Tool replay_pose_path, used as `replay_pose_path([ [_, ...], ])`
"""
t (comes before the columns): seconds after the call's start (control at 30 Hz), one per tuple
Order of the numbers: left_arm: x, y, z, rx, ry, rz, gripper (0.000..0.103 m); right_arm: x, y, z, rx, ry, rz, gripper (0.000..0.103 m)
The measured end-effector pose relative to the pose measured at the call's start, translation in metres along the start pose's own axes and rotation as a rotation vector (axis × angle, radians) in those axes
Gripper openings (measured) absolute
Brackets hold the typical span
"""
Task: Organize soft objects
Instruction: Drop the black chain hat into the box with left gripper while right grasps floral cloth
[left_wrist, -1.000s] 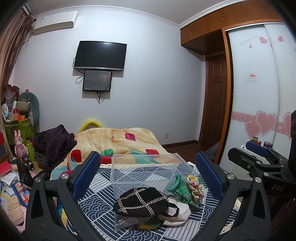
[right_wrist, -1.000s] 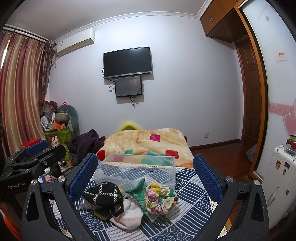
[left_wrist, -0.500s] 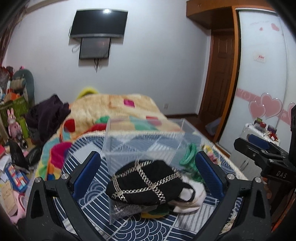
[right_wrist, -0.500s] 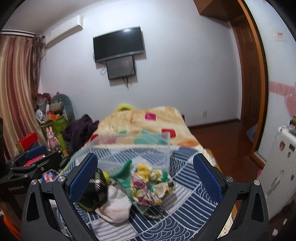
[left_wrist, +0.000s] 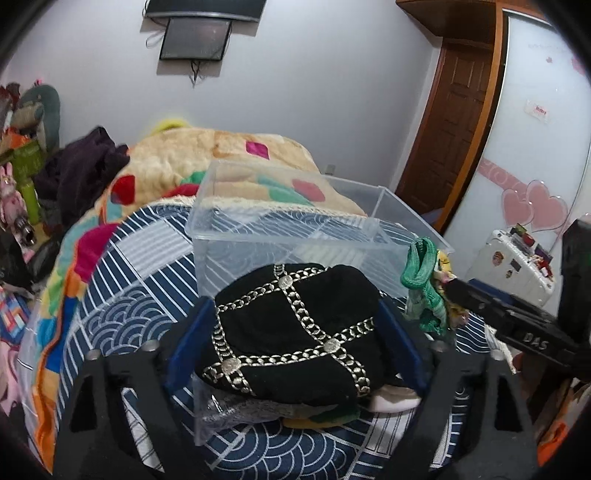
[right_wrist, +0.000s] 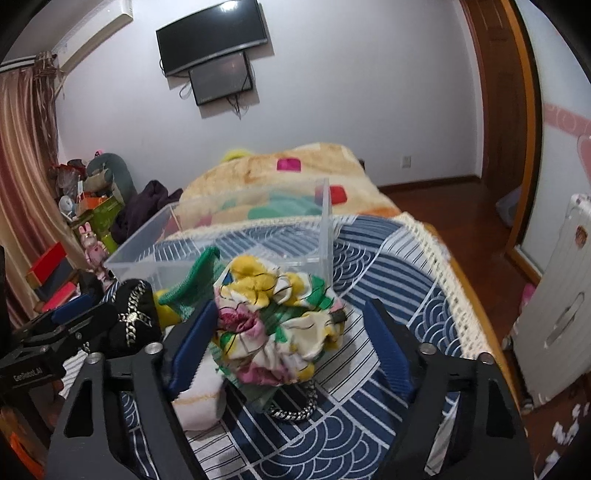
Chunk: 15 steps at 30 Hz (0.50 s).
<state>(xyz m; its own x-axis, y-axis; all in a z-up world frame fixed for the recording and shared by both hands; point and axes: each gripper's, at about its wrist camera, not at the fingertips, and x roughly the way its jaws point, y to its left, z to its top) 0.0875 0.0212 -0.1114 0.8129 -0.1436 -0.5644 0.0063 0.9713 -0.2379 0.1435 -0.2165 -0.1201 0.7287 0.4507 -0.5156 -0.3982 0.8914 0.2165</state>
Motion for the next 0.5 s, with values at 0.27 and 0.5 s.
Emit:
replay_pose_path([
  [0.27,-0.0026,0.0047,-0.0001,-0.013,0.006,-0.020,0.037,0.0017,0.0005,-0.0013,0.023,0.033,0.055,0.026],
  [0.5,-0.0092,0.0076,-0.0006,0.002,-0.006,0.002,0.002,-0.0045,0.0053,0.0031,-0.011,-0.010,0.054,0.012],
])
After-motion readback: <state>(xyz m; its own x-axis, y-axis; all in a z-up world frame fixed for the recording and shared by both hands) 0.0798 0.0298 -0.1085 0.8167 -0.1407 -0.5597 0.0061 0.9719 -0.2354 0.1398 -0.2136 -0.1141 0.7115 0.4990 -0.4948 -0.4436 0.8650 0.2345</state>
